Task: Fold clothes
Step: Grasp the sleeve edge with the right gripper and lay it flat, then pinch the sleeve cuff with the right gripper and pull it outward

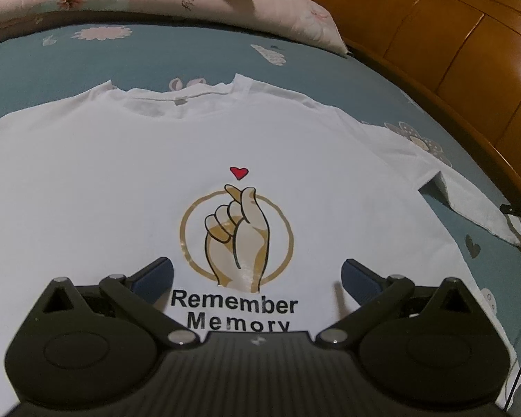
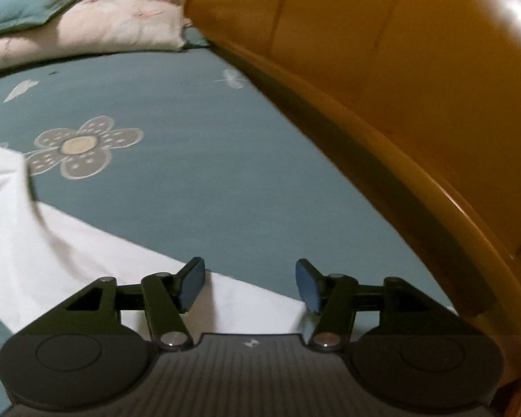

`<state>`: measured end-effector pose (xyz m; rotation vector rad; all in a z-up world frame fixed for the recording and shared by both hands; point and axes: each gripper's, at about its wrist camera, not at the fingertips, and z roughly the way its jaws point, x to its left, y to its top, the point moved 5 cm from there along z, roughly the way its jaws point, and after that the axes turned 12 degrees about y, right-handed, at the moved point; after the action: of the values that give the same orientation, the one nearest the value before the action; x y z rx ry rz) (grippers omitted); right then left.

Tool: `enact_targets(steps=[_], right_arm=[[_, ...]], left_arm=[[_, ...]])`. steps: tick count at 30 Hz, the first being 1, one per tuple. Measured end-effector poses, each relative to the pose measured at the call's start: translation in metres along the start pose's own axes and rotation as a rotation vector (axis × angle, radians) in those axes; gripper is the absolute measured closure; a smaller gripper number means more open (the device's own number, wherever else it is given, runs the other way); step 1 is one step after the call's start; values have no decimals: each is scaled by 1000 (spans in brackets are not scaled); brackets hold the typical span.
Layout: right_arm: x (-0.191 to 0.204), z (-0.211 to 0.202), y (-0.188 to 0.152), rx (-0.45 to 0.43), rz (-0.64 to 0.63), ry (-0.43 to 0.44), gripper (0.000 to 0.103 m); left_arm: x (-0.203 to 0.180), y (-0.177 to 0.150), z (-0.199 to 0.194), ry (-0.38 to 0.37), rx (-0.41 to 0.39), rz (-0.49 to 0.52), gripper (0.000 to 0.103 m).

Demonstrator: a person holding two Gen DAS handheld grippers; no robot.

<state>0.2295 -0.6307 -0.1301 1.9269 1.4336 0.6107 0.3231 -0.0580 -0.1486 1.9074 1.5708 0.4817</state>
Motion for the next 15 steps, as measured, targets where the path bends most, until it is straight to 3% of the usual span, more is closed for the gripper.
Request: enact_targets(steps=[5,7,11,13,15], right_arm=[[-30,-8,-1,-34,163,20,40],[-37,-1,-6,0,212,41,40],[-34,0,-16,3,212,50,41],[-30,-4,-19,3,198,76,50],[-29,-7,-21,4,210,113,70]], left_arm=[[0,0,0,0,-2,2,1],[0,-1,0,-1,-3,4,1],[-1,-1,0,4,-6,12,1],[-1,-2,0,9,-9,19,1],[-2,-2,0,14,-11,25,1]])
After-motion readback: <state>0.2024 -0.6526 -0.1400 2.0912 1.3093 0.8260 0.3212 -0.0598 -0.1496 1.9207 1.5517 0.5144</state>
